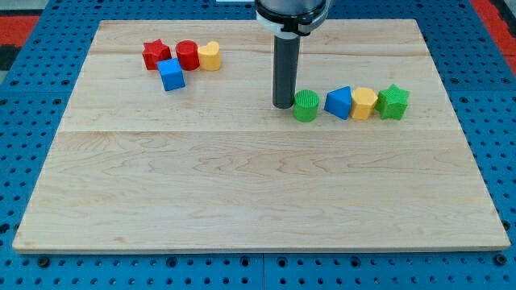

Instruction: Slide the green circle along with blue triangle and yellow hexagon right a bit

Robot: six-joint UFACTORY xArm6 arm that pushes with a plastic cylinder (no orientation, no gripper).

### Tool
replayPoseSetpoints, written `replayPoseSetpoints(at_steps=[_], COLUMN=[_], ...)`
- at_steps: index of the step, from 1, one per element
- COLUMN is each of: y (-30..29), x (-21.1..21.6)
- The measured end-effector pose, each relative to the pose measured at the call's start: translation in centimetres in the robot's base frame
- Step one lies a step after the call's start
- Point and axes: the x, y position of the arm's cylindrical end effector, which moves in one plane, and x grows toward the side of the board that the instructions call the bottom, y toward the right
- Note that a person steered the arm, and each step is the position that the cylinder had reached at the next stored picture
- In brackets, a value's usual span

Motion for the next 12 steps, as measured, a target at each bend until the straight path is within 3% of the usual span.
replayPoseSetpoints(at_steps=[2,8,10,11,12], y=[-3.6,2.4,1.4,-3.1,-11.8], x=[0.2,1.6,1.7,3.0,2.5])
